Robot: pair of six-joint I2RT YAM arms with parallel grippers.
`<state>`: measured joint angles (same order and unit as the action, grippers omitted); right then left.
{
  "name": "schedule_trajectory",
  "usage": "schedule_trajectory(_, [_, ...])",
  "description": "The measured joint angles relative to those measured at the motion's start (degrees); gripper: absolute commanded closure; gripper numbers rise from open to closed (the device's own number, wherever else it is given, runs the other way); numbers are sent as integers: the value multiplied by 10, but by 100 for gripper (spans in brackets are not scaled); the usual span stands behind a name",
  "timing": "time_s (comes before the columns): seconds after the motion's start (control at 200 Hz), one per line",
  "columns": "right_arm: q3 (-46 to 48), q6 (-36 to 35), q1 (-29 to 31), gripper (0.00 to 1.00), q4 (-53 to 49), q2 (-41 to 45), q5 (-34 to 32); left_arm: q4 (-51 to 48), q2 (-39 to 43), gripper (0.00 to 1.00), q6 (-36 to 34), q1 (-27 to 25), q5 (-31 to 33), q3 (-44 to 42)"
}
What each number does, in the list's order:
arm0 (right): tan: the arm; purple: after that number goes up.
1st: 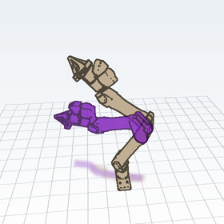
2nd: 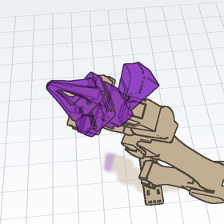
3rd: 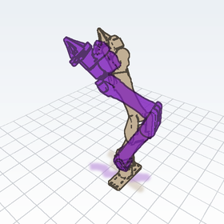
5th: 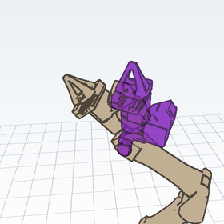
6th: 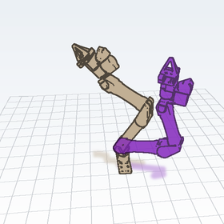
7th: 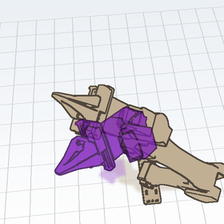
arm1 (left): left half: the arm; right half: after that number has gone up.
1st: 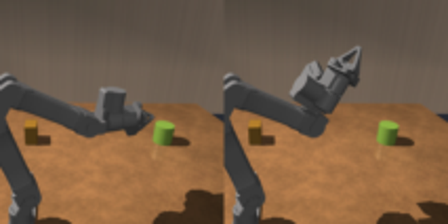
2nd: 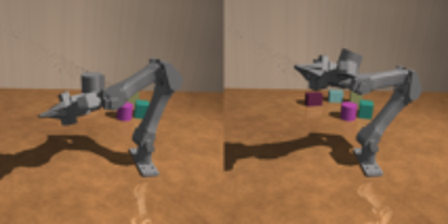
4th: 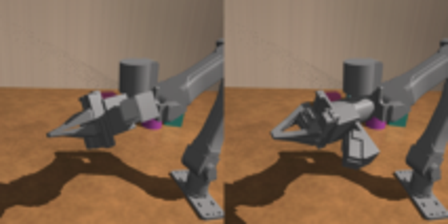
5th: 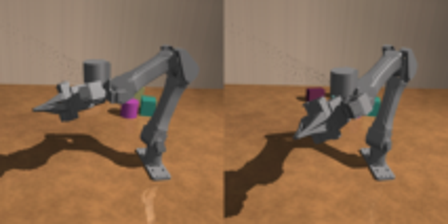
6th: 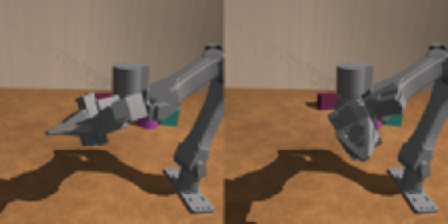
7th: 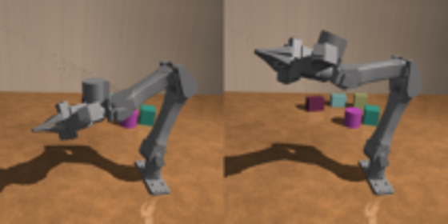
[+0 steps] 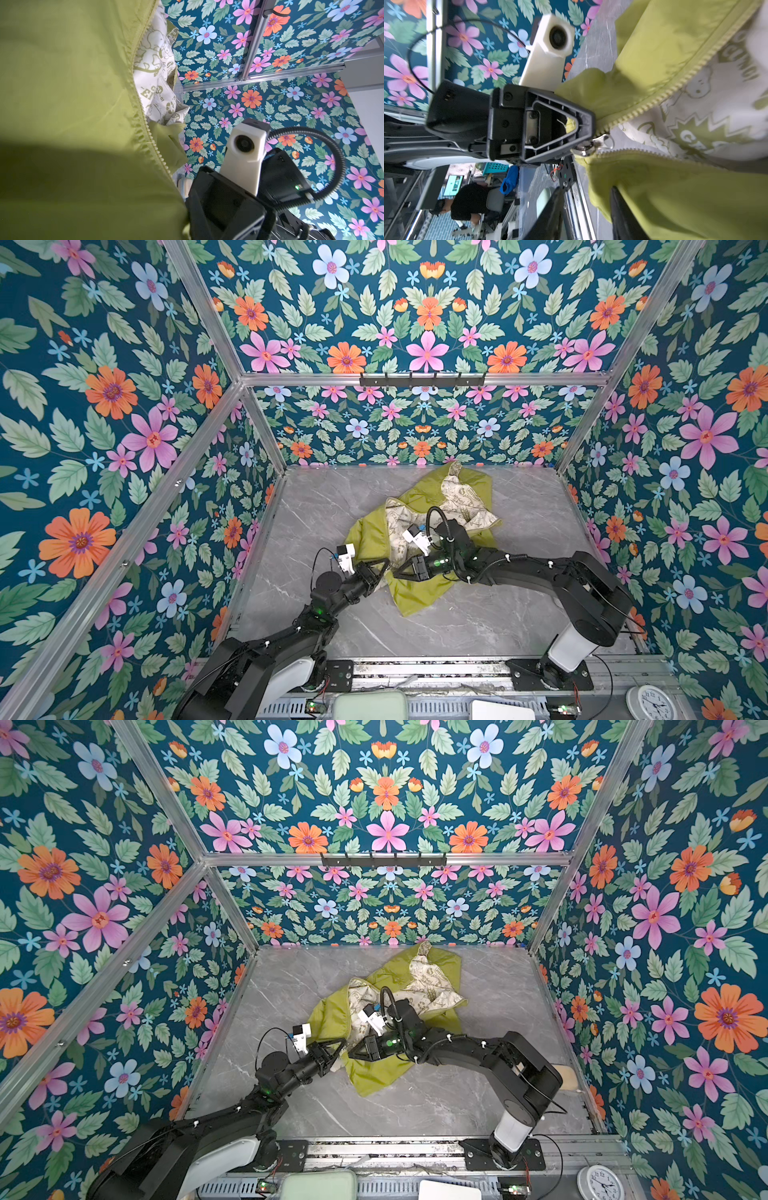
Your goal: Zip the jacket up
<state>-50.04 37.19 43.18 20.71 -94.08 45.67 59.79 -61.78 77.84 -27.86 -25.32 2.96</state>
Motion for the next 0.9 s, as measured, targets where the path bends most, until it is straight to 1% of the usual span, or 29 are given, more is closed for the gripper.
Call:
schedule_trajectory(0.105, [0, 27, -7, 56, 27, 16, 3, 67, -37, 100, 7, 0, -19, -11])
schedule_trajectory(0.25, [-11, 66, -9, 56, 65, -1, 18, 205, -127, 100, 38, 0, -47, -22])
schedule_trajectory(0.34, [-13, 81, -10, 56, 78, -4, 22, 253, -160, 100, 57, -3, -58, -17])
schedule_trajectory(0.47, [4, 95, -20, 56, 118, 1, 39, 271, -143, 100, 59, -6, -62, -11])
schedule_trajectory(0.57, [22, 106, -31, 56, 133, 5, 30, 298, -126, 100, 63, -8, -78, -1])
schedule_trajectory(0.67, [21, 113, -31, 57, 149, 5, 37, 309, -129, 100, 73, -7, -78, 4])
schedule_trajectory(0.725, [22, 120, -32, 60, 159, 4, 42, 311, -130, 100, 73, -7, -80, 6])
schedule_trajectory(0.795, [28, 123, -32, 68, 170, 5, 47, 315, -130, 100, 73, -7, -85, 7])
schedule_trajectory(0.9, [34, 136, -31, 72, 193, 6, 54, 317, -135, 100, 75, -7, -86, 7])
